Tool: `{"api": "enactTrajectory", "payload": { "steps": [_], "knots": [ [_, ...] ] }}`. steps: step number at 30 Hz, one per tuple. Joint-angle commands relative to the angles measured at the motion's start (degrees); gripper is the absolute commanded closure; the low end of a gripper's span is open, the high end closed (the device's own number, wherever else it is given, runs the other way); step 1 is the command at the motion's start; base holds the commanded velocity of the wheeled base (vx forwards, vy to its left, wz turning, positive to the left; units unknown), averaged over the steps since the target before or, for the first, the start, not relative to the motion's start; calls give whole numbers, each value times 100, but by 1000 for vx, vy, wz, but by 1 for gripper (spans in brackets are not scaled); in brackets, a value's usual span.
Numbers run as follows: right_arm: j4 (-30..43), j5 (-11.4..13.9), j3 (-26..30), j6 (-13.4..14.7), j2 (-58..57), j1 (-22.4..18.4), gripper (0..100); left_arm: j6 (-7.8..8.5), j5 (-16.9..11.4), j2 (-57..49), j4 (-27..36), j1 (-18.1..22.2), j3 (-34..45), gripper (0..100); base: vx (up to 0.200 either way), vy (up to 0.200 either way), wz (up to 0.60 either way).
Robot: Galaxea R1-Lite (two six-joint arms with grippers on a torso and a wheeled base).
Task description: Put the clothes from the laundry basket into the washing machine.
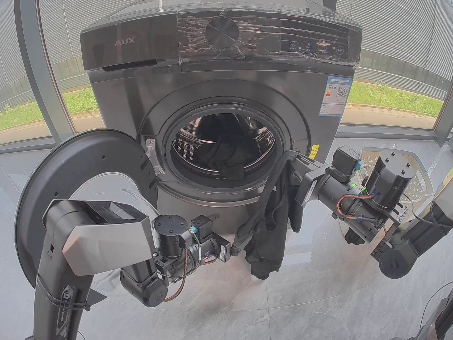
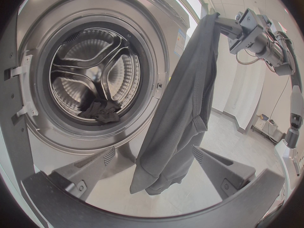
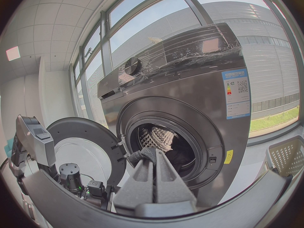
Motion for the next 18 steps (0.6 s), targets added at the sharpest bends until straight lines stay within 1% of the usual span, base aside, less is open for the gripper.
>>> {"api": "enactTrajectory", "payload": {
  "steps": [1, 7, 8, 10, 16, 18],
  "knots": [
    [-6, 0, -1, 11, 7, 8, 100, 7, -15, 161, -12, -41, -87, 0, 0, 0, 0],
    [-15, -8, 8, 19, 7, 61, 100, 7, -77, 363, 5, -41, -509, 0, 0, 0, 0],
    [-24, 0, 26, 19, 16, 70, 100, -2, -226, 416, -4, -33, -553, 0, 0, 0, 0],
    [-41, 0, 34, 19, 16, 61, 100, -11, -376, 460, -12, -33, -570, 0, 0, 0, 0],
    [-50, 9, 43, 37, 24, 61, 100, -2, -446, 574, -12, -85, -746, 0, 0, 0, 0],
    [-59, 9, 52, 63, 60, 61, 100, -2, -543, 627, 5, -94, -808, 0, 0, 0, 0]
  ]
}}
